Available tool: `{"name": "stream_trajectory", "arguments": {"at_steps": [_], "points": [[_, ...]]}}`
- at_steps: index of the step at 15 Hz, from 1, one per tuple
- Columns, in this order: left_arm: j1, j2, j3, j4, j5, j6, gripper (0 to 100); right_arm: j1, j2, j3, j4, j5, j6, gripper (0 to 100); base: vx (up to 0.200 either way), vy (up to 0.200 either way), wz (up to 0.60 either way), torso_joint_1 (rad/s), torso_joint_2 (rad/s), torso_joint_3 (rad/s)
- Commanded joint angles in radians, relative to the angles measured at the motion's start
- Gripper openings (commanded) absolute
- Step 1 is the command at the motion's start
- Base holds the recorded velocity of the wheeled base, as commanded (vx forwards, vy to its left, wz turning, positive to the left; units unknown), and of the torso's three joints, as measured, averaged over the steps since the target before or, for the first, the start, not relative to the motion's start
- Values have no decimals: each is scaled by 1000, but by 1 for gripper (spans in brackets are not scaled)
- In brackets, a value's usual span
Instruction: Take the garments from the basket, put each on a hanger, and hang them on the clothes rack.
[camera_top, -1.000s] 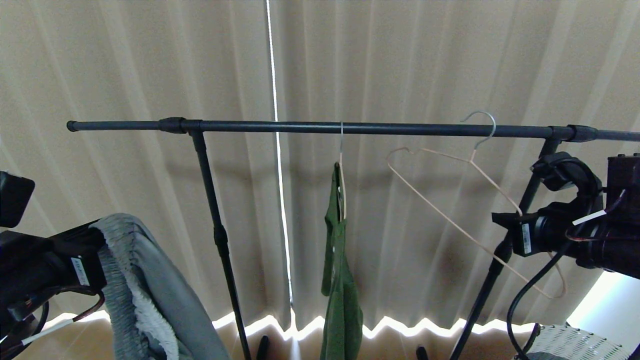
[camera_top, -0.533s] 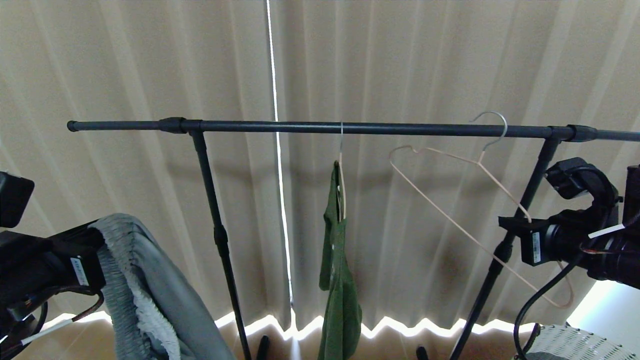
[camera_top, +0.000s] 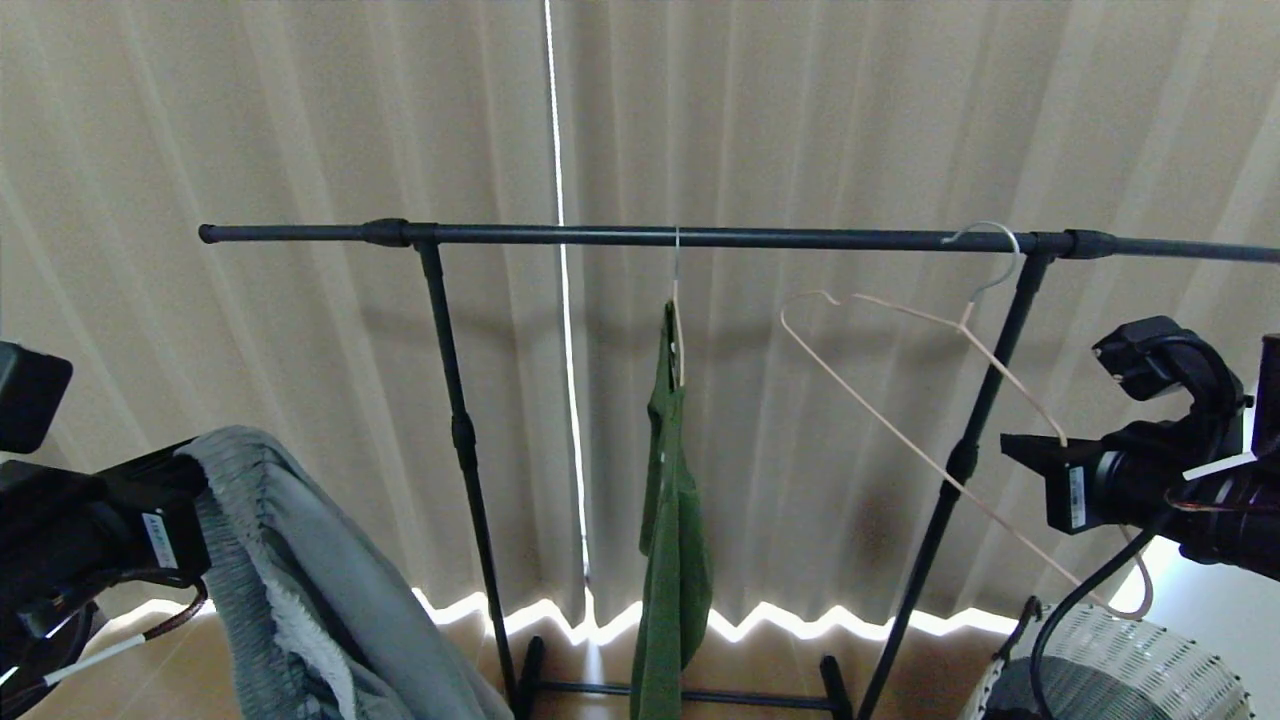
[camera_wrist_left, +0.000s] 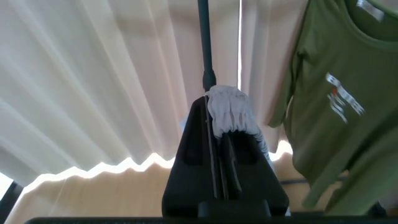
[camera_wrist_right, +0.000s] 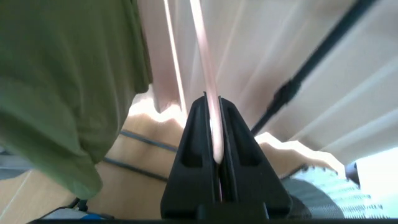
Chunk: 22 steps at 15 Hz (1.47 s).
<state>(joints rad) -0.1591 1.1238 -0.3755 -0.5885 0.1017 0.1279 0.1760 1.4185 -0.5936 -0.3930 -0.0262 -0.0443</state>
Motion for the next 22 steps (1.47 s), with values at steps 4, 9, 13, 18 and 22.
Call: {"name": "stream_trajectory", "arguments": {"at_steps": [4,9,13,18,22], "points": [[1,1,1,-1,1,-1,0,0,0,2,0,-1,0,0,-200,0,0,-2,2,2],[-7,-7,15,-1,0,-4,0,0,-1,20,-1,0,3,0,-80,0,0,1,2,1],[-25,-15,66,-1,-2,-4,0,5,-9,23,-4,5,11,0,0,0,0,0,0,0],[-94,36,-31,41,10,-11,0,131,-13,21,-132,5,92,0,0,0,0,0,0,0],[-125,108,-163,139,72,-34,0,240,-39,31,-133,6,156,0,0,0,0,0,0,0]]}}
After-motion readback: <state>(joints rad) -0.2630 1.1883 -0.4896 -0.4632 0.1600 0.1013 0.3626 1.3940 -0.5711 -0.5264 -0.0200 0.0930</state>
